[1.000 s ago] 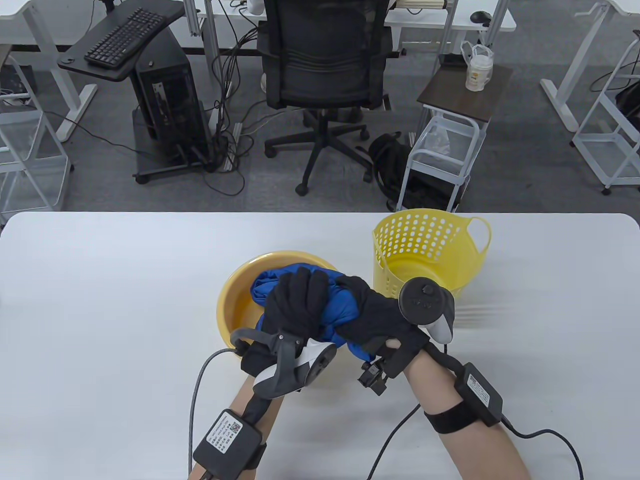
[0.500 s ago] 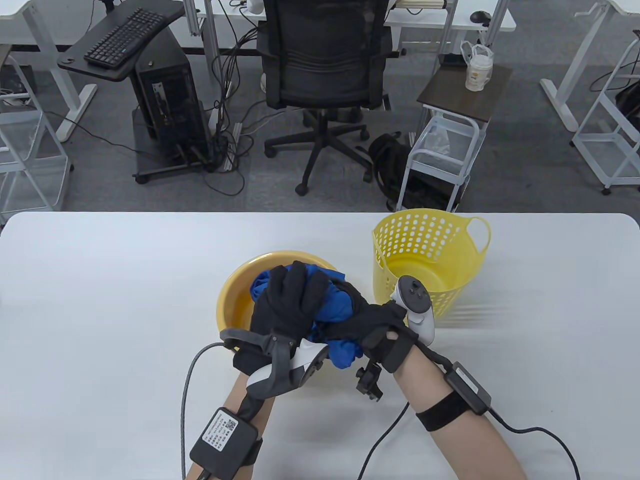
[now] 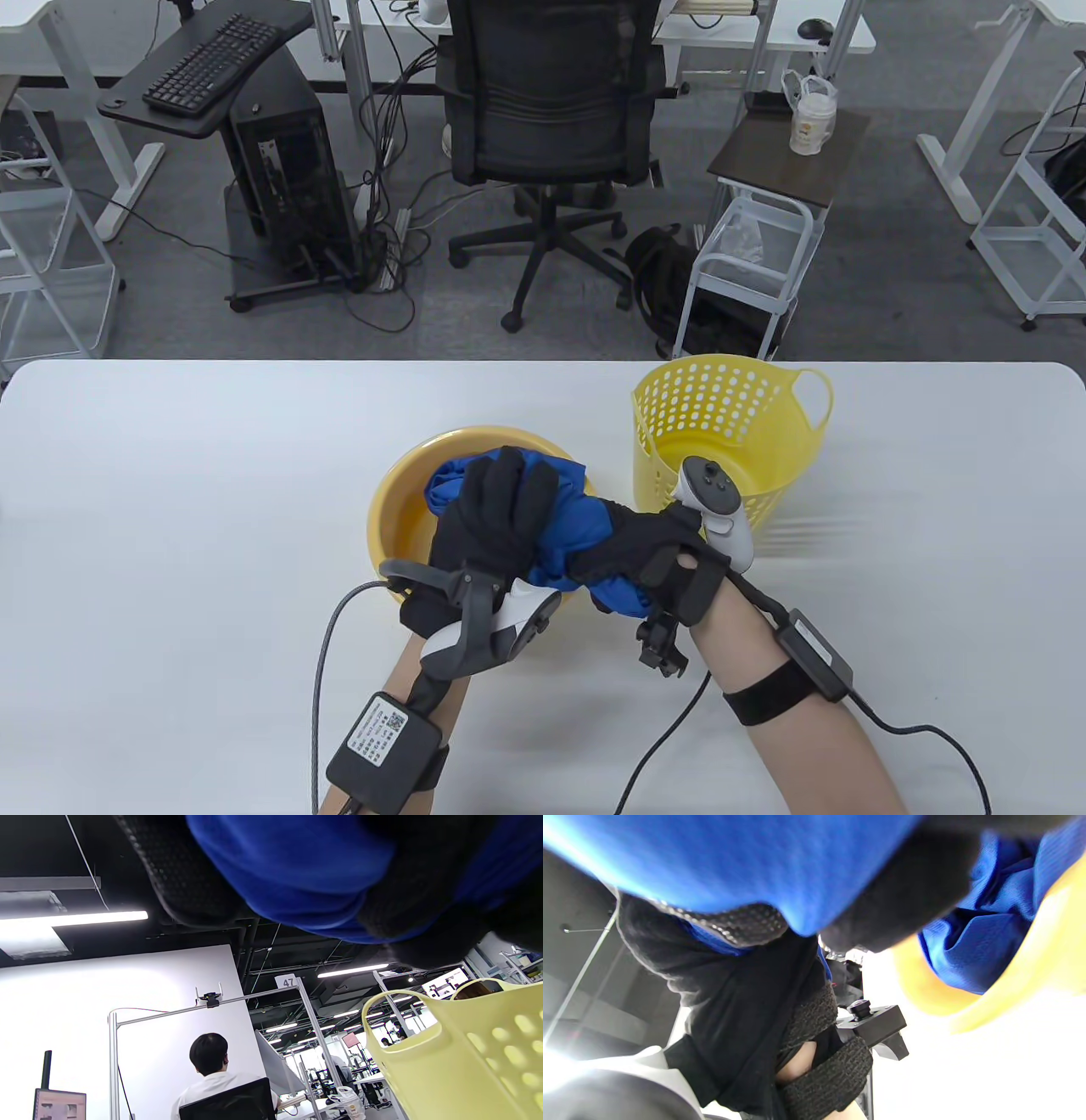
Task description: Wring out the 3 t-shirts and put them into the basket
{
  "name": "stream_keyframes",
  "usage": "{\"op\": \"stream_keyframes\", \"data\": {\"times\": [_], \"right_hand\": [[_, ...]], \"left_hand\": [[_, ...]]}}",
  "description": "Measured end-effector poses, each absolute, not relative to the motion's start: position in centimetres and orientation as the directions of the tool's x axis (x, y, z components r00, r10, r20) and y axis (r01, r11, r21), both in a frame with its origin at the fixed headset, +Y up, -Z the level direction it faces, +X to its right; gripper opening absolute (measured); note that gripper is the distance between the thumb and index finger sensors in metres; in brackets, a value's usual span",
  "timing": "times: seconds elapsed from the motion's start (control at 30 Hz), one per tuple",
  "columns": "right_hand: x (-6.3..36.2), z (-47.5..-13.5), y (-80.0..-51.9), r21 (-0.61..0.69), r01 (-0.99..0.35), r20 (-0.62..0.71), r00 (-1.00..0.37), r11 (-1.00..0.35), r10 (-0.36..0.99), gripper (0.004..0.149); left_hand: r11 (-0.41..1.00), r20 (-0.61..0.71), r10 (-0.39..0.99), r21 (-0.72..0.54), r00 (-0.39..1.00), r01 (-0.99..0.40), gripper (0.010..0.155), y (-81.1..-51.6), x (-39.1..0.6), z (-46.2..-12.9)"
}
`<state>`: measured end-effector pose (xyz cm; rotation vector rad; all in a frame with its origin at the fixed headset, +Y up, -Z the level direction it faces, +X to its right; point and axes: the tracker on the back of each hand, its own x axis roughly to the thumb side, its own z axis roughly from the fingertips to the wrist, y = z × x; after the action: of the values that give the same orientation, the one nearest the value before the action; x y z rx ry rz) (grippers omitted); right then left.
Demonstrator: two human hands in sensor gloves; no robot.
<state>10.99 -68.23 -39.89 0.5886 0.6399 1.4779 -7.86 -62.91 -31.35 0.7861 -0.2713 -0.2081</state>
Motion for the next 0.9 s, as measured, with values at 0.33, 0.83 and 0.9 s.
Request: {"op": "stream_keyframes", "data": {"times": [0.33, 0.83, 0.9], "right_hand": [[11.2, -40.5, -68.6, 0.780, -0.625, -0.048, -0.069, -0.006, 0.997, 0.071], [12.8, -39.9, -65.0, 0.497, -0.347, 0.288, -0.799, -0.795, 0.528, 0.064], [12.7, -39.7, -64.9, 0.520, -0.387, 0.280, -0.765, -0.761, 0.580, 0.064]], "left_hand": [[0.699, 0.177, -0.310, 0.708, 0.934, 0.098, 0.107, -63.2, -7.5, -31.4], [0.685, 0.166, -0.480, 0.685, 0.862, 0.249, 0.107, -66.9, -4.6, -32.5], [0.663, 0.140, -0.477, 0.705, 0.868, 0.251, 0.108, -66.4, -4.8, -32.3]]}}
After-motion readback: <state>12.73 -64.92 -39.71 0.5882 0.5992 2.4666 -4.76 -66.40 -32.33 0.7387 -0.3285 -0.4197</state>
